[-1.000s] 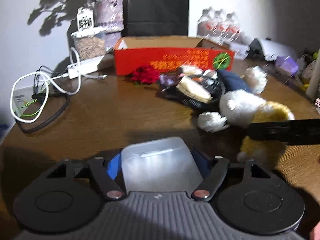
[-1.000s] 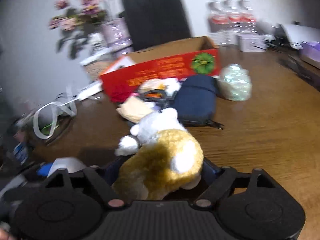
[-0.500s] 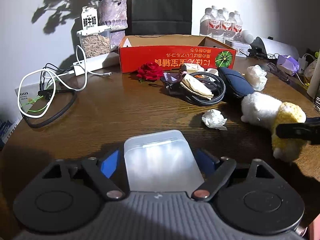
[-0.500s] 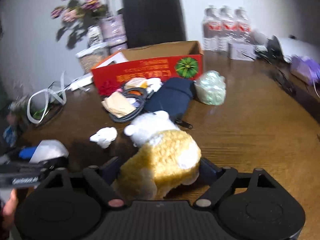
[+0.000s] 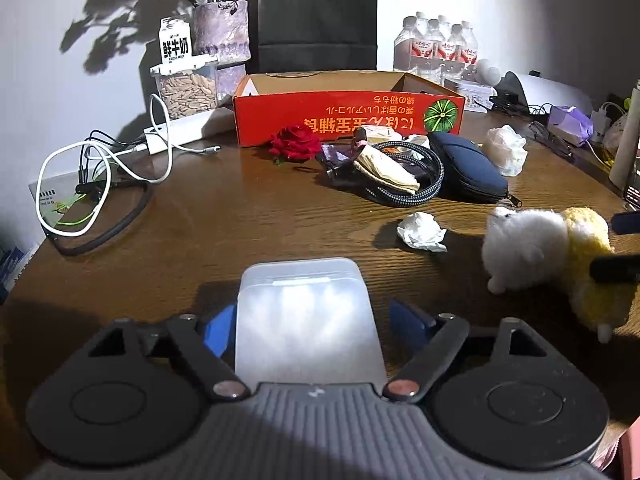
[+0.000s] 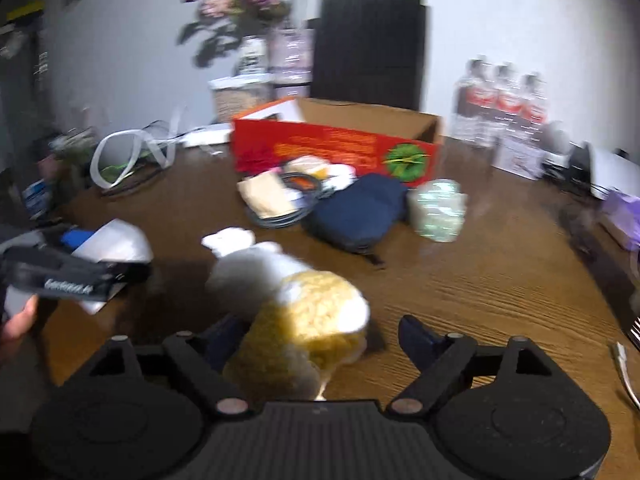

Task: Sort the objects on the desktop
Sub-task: 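Carry the white box with the left tool while the right carries the plush toward the cardboard box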

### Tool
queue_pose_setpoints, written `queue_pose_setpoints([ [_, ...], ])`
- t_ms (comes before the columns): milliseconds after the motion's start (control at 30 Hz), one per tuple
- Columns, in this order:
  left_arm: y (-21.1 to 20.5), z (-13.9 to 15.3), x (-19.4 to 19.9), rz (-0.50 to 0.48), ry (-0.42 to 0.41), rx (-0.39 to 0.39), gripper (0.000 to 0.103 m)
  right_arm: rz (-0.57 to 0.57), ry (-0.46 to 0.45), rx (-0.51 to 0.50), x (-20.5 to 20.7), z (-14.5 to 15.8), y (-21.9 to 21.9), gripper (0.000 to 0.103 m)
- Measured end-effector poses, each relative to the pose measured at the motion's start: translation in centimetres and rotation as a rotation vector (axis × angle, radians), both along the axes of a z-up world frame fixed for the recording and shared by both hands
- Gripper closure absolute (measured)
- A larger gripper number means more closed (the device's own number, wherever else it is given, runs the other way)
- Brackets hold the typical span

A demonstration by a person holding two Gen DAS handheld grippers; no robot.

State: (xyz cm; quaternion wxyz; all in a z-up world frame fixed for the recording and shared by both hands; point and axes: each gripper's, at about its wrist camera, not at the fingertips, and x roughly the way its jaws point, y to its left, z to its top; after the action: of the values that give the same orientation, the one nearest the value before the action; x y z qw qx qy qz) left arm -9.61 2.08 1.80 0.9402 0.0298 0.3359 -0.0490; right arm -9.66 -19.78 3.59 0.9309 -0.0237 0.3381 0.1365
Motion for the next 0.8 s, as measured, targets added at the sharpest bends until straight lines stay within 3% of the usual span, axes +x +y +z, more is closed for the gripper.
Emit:
queue_pose_setpoints([
  [167, 0.5, -0.1, 0.2, 0.019, 0.009, -0.016, 0.019, -0.083, 0.058, 0.159, 0.2, -1.0, -0.2, 0.018],
  [200, 0.5, -0.2, 0.2, 0.019, 0.013, -0.021, 0.02, -0.093, 0.049, 0.156, 0.2, -1.4, 0.1, 0.022],
  [267, 0.2, -0.2, 0.2, 0.011, 0.013, -0.021, 0.034, -0.131, 0.034, 0.087, 0.8, -2.0, 1.1, 0.041],
  [300, 0.1, -0.2, 0.2, 0.011, 0.008, -0.015, 0.035, -0.127, 0.021, 0.065, 0.9, -2.1, 1.4, 0.047],
  [367, 0.1, -0.3, 0.4, 0.013, 0.004, -0.027, 0.036, -0.128, -0.022, 0.024, 1.4, -2.2, 1.9, 0.051],
  [500, 0.0, -0.4, 1.4, 0.067, -0.005, -0.044, 0.035, -0.06, -0.04, 0.002, 2.0, -2.1, 2.7, 0.052],
  [567, -0.1, -0.3, 1.2, 0.063, -0.003, -0.045, 0.027, -0.009, -0.026, -0.006, 1.8, -2.0, 2.7, 0.05],
  [633, -0.2, -0.2, 0.8, 0.032, -0.007, -0.043, 0.02, -0.01, -0.026, -0.01, 1.2, -1.9, 2.4, 0.042],
  [800, -0.1, -0.3, 0.6, 0.026, -0.002, -0.032, 0.02, -0.036, -0.005, 0.049, 0.5, -1.9, 1.7, 0.036],
])
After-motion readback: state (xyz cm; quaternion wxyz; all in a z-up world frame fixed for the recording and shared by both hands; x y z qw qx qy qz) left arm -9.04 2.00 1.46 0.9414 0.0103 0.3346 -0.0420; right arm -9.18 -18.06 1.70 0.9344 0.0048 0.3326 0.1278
